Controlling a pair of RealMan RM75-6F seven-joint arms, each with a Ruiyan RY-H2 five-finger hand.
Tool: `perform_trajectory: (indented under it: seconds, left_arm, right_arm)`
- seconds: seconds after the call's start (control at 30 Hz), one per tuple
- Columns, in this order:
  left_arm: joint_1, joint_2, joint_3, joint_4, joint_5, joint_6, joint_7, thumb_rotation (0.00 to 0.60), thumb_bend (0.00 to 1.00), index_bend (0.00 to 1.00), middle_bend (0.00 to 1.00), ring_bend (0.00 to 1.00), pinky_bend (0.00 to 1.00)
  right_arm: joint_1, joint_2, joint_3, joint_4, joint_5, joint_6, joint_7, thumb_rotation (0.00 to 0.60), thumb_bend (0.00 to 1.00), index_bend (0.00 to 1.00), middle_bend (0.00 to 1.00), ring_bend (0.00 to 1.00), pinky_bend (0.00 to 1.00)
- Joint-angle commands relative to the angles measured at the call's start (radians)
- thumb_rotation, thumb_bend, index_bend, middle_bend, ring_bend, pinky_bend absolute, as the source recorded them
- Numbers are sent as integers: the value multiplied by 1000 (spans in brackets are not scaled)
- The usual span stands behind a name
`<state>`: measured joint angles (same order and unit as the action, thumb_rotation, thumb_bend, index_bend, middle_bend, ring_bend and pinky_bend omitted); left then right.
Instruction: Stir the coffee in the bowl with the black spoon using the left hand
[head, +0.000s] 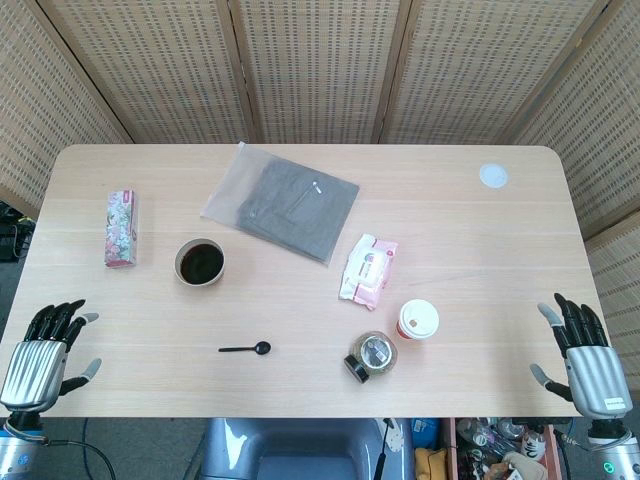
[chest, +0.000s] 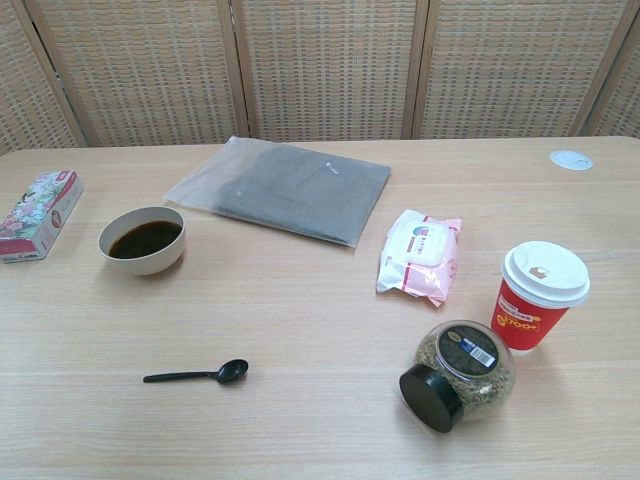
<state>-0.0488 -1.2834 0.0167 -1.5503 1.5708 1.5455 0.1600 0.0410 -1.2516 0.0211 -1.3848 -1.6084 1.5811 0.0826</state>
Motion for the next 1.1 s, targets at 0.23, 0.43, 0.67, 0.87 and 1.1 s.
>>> perform_trajectory:
  seconds: [0.23, 0.43, 0.67, 0.87, 1.1]
  left_arm:
    - [4, 5, 1, -5, 2, 2, 5, 600, 256, 244, 140, 120, 89]
    - [3, 15, 3, -16, -2, -11, 25, 600, 256, 244, 140, 120, 79]
    - [-29, 23, 4, -36, 18, -56, 69, 600, 256, 244, 140, 120, 65]
    - [-66, 20, 2, -48, 51, -90, 98, 600, 256, 244, 140, 120, 65]
    - [-129, 2, 3, -73, 95, -165, 152, 600, 256, 247, 230, 187, 298]
  right_arm:
    - [-3, 2, -2, 2, -3, 3, 5, 600, 357, 12, 0, 0, 0]
    - [-3, 2, -3, 3, -5, 4, 8, 600, 357, 12, 0, 0, 0]
    - [-8, 2, -4, 7, -1, 5, 15, 600, 357, 23, 5, 0, 0]
    - [-11, 6, -4, 6, -4, 12, 16, 600, 357, 29, 8, 0, 0]
    - [-13, 8, -5, -1, -5, 11, 11, 600, 357, 29, 14, 0, 0]
